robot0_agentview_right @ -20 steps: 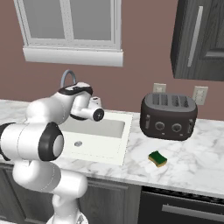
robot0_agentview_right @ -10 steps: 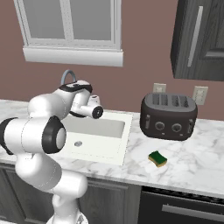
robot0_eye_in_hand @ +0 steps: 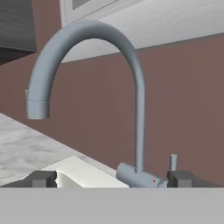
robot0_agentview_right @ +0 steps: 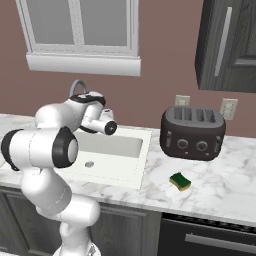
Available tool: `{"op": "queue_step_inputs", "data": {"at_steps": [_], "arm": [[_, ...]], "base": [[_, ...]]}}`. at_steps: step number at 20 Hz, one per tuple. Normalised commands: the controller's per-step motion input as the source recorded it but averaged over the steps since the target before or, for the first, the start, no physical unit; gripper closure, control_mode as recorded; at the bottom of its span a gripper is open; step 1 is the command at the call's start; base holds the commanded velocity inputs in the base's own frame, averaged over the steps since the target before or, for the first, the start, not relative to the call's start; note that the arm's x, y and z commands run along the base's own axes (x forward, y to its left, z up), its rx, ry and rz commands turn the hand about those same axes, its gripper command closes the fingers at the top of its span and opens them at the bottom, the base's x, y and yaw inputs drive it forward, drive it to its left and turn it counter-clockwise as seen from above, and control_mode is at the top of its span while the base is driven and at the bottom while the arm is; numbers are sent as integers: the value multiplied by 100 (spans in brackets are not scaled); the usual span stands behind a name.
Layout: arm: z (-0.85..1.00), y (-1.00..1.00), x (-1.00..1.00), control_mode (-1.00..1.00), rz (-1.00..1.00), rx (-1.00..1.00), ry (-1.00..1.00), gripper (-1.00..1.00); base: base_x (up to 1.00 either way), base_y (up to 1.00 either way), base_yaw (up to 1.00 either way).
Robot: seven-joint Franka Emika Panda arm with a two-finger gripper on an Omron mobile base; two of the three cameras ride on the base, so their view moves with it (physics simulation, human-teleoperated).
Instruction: Soak the sponge with water for a few seconds and then drop it inside the sink.
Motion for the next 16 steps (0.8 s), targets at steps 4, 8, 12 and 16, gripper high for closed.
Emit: {"op": "queue_step_inputs", "data": {"at_steps": [4, 8, 12, 16], "arm": [[-10, 0, 12, -100, 0, 0, 0, -100], [-12, 0, 8, -100, 0, 0, 0, -100], [-16, 0, 4, -100, 0, 0, 0, -100], [-20, 0, 6, -100, 0, 0, -1, -100]], "base": [[0, 0, 0], [0, 0, 0], [0, 0, 0], [0, 0, 0]]}}
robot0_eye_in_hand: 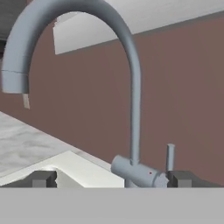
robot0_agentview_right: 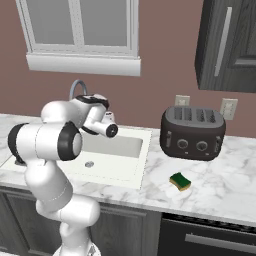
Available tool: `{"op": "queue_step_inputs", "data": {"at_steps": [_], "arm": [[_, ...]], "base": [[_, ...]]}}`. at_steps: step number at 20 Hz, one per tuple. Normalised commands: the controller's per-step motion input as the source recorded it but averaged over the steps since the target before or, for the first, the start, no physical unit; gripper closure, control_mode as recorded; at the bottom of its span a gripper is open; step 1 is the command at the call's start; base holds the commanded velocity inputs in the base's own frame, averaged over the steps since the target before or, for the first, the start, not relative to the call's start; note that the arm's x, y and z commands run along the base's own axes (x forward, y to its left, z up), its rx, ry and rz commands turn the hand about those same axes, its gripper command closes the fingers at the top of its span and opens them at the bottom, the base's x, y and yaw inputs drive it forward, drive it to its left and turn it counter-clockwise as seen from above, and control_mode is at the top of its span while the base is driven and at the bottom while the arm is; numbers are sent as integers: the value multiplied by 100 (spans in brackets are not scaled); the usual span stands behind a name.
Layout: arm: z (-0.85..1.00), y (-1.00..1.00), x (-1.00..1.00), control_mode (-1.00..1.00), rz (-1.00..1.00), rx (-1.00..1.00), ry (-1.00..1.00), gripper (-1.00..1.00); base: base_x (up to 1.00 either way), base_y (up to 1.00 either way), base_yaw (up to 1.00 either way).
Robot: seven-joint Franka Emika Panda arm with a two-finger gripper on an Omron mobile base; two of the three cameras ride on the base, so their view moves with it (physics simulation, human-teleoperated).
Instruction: Soak the sponge with water for a few seconds and then drop it inside the sink.
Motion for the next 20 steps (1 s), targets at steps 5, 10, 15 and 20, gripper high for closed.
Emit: {"op": "queue_step_inputs", "data": {"at_steps": [5, 10, 15, 20], "arm": [[-15, 0, 12, -100, 0, 0, -2, -100], [-15, 0, 22, -100, 0, 0, -3, -100], [-12, 0, 28, -100, 0, 0, -5, -100], [-14, 0, 26, -100, 0, 0, -2, -100]], "base": [[0, 0, 0], [0, 0, 0], [0, 0, 0], [0, 0, 0]]}}
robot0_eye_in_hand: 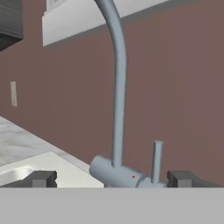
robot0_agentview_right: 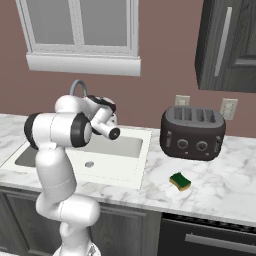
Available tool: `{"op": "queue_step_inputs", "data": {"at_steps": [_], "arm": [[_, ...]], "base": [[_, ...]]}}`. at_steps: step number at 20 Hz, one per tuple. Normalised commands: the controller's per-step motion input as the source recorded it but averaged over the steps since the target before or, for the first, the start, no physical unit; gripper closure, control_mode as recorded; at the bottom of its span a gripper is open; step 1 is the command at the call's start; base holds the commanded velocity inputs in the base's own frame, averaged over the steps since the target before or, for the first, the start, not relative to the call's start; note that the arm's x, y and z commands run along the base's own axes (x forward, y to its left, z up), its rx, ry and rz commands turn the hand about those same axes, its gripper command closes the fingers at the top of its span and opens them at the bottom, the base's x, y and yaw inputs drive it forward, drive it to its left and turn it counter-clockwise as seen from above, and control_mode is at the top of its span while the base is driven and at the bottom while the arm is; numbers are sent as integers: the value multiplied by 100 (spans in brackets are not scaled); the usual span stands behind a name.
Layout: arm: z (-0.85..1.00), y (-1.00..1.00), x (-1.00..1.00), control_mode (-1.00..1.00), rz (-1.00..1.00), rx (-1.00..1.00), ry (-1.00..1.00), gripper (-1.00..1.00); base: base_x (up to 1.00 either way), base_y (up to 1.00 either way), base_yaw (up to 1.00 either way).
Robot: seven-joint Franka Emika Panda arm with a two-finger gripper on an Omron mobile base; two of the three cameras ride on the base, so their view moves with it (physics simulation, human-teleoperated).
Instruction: Soak the sponge with water for a few seconds and then drop it inside the sink.
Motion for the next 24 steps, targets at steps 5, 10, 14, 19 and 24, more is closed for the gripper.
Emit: {"op": "queue_step_inputs", "data": {"at_steps": [5, 10, 14, 19, 24], "arm": [[-11, 0, 22, -100, 0, 0, 0, -100], [-1, 1, 24, -100, 0, 0, 0, -100], [0, 1, 26, -100, 0, 0, 0, -100], [0, 0, 20, -100, 0, 0, 0, -100], [-1, 0, 11, -100, 0, 0, 0, -100]], "base": [[0, 0, 0], [0, 0, 0], [0, 0, 0], [0, 0, 0], [0, 0, 0]]}}
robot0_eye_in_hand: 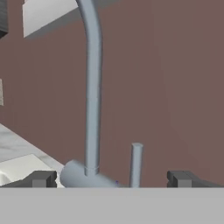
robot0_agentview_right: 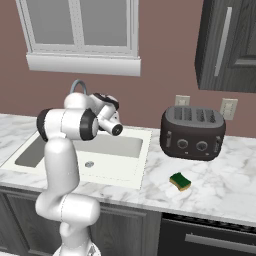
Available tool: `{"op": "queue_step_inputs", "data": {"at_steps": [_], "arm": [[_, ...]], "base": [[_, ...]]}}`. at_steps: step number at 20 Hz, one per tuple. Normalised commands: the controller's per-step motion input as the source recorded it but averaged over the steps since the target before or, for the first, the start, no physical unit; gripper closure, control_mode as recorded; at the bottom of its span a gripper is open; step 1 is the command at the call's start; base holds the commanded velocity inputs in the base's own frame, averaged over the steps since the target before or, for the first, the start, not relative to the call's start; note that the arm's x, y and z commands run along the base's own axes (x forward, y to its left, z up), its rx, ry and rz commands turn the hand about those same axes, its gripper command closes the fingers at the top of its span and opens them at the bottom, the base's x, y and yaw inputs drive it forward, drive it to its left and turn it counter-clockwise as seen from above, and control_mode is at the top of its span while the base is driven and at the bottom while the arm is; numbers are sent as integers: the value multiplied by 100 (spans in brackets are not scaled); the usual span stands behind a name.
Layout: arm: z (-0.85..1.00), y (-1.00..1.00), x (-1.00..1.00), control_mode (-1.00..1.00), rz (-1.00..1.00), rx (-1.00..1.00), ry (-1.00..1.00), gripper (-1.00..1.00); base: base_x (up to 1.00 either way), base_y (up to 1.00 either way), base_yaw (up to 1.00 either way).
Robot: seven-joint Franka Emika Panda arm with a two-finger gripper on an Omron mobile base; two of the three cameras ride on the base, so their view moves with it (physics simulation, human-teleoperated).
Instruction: Soak the sponge with water for a few seconds and then drop it inside the sink.
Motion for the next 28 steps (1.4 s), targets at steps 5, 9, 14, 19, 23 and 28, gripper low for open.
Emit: {"op": "queue_step_inputs", "data": {"at_steps": [5, 9, 14, 19, 23, 28], "arm": [[-5, 5, 15, -100, 0, 0, -1, -100], [-7, 8, 14, -100, 0, 0, 0, -100], [-9, 3, 19, -100, 0, 0, 0, -100], [-12, 0, 16, -100, 0, 0, 0, -100], [-14, 0, 19, -100, 0, 0, 0, -100], [-13, 0, 21, -100, 0, 0, 0, -100]], "base": [[0, 0, 0], [0, 0, 0], [0, 0, 0], [0, 0, 0], [0, 0, 0], [0, 0, 0]]}}
